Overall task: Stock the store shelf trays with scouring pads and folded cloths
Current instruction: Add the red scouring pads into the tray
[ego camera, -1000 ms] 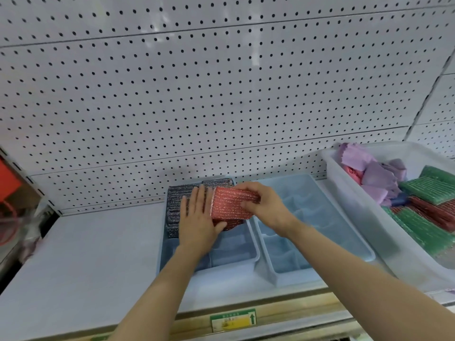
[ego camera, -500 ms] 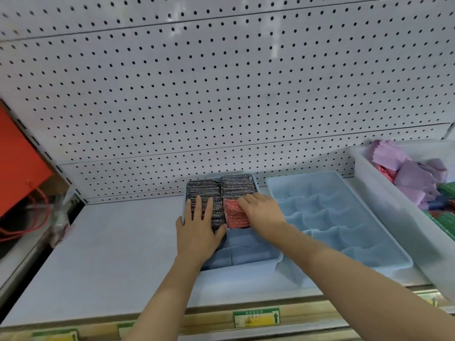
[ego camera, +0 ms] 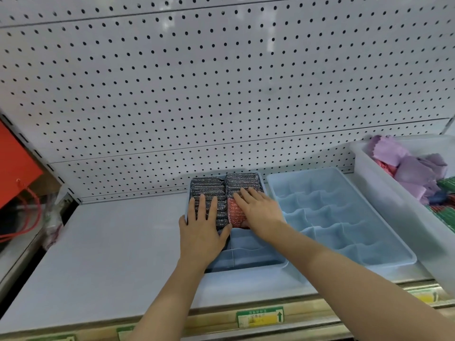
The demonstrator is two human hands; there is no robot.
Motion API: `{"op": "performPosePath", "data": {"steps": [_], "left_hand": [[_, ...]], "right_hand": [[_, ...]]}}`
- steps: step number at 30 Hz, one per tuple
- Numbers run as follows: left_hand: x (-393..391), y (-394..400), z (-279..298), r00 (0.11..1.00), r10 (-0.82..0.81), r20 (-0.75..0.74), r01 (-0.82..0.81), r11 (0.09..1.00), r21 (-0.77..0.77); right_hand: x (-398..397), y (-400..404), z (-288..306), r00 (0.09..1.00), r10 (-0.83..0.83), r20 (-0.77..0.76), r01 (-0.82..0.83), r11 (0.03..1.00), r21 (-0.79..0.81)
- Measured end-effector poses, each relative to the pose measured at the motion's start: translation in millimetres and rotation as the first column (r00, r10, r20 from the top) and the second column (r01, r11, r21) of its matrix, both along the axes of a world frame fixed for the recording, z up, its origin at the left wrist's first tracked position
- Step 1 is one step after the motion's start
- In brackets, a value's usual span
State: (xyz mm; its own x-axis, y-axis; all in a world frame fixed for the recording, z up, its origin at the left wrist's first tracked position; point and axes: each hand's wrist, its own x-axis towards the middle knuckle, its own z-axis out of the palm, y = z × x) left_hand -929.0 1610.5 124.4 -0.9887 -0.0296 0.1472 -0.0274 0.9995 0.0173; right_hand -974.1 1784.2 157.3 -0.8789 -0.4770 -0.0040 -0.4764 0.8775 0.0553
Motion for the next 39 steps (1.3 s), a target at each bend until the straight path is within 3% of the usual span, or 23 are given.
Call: {"op": "performPosePath", "data": {"steps": [5, 8, 11, 14, 18, 24, 29, 34, 39], "left_hand": [[0.7, 5.8, 1.4, 0.999, 0.049, 0.015, -0.049, 0.999, 0.000], [1.4, 7.2, 3.4, 0.998, 0.042, 0.037, -0.042, 0.999, 0.012], [1.3, 8.7, 8.4, 0.997, 0.030, 0.076, -0.031, 0.999, 0.011], [-1.4, 5.6, 18.0, 0.991, 0.017, 0.131, -0.020, 1.000, 0.021], [-14.9, 19.2, 52.6, 0.996, -0.061, 0.066, 0.052, 0.989, 0.139], [-25.6, 123.4, 96.3, 0.917, -0.394, -0.055, 0.395, 0.887, 0.237], [-20.7, 236.2, 114.5, 0.815, -0.577, -0.057, 0.569, 0.777, 0.270], [-20.2, 345.4, 117.1, 0.682, -0.730, 0.027, 0.700, 0.664, 0.265], [-26.7, 433.5, 115.3, 0.630, -0.755, 0.184, 0.719, 0.656, 0.231]], "right_hand": [[14.0, 7.7, -11.7, 0.997, 0.073, -0.010, -0.073, 0.997, -0.010], [12.9, 5.0, -17.4, 0.993, 0.049, -0.104, -0.052, 0.998, -0.030], [7.0, 2.0, -13.3, 1.000, 0.023, 0.012, -0.023, 0.999, 0.026], [12.6, 7.3, -1.1, 0.999, 0.005, 0.043, -0.001, 0.995, -0.098], [31.0, 39.8, 13.1, 0.981, -0.123, -0.149, 0.063, 0.933, -0.354], [47.4, 142.8, 54.3, 0.850, -0.388, -0.358, 0.192, 0.859, -0.475], [67.9, 245.4, 79.1, 0.753, -0.579, -0.312, 0.428, 0.791, -0.436], [92.9, 333.0, 83.6, 0.673, -0.691, -0.265, 0.575, 0.714, -0.400], [109.1, 398.8, 80.2, 0.608, -0.763, -0.218, 0.682, 0.643, -0.350]]}}
